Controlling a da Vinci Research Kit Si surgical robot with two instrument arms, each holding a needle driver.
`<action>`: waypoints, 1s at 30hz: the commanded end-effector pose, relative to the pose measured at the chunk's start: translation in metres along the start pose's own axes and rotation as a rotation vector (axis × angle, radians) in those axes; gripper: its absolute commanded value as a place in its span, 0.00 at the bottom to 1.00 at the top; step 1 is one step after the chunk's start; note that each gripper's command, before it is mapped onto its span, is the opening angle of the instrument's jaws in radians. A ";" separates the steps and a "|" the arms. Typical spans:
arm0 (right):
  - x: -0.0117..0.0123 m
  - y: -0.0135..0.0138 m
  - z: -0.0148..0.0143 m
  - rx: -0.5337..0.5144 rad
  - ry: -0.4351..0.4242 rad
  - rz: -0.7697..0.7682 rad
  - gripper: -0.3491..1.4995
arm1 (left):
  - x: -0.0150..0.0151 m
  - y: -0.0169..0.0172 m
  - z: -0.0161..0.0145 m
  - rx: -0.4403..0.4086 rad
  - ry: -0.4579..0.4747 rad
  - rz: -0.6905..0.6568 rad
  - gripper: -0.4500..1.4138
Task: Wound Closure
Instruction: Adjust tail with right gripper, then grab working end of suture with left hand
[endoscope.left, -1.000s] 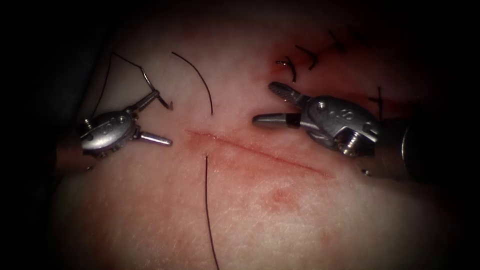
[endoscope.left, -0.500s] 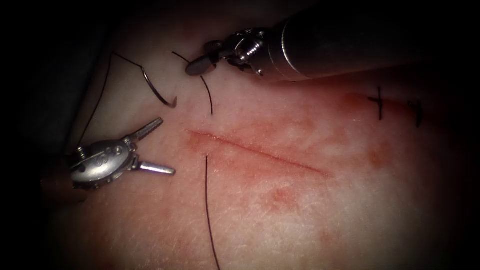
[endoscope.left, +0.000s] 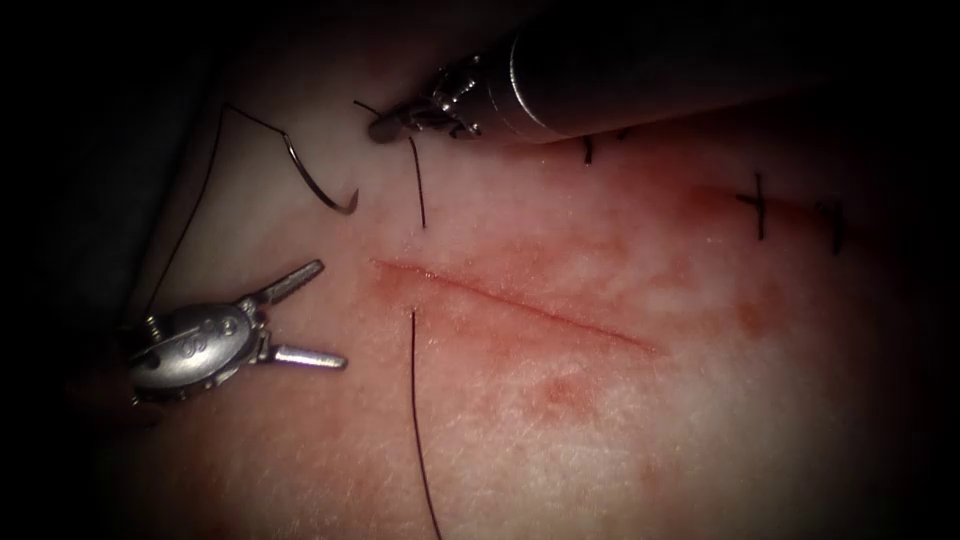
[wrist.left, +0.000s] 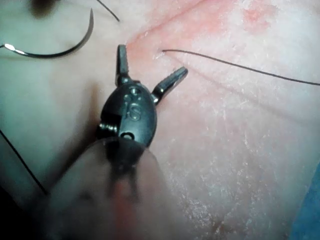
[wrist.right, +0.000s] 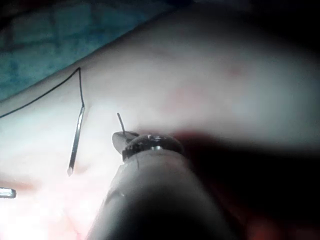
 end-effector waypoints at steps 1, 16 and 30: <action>0.0003 -0.0002 0.0004 0.014 0.034 -0.002 0.00 | -0.0007 0.0002 0.0008 -0.002 -0.001 -0.001 0.51; -0.0049 -0.0009 -0.0056 0.159 0.526 -0.054 0.95 | -0.0002 0.0030 0.0008 -0.072 0.008 0.036 0.45; -0.0080 0.0027 -0.0169 0.223 0.656 -0.049 0.89 | 0.0004 0.0107 0.0002 -0.165 -0.168 0.475 0.40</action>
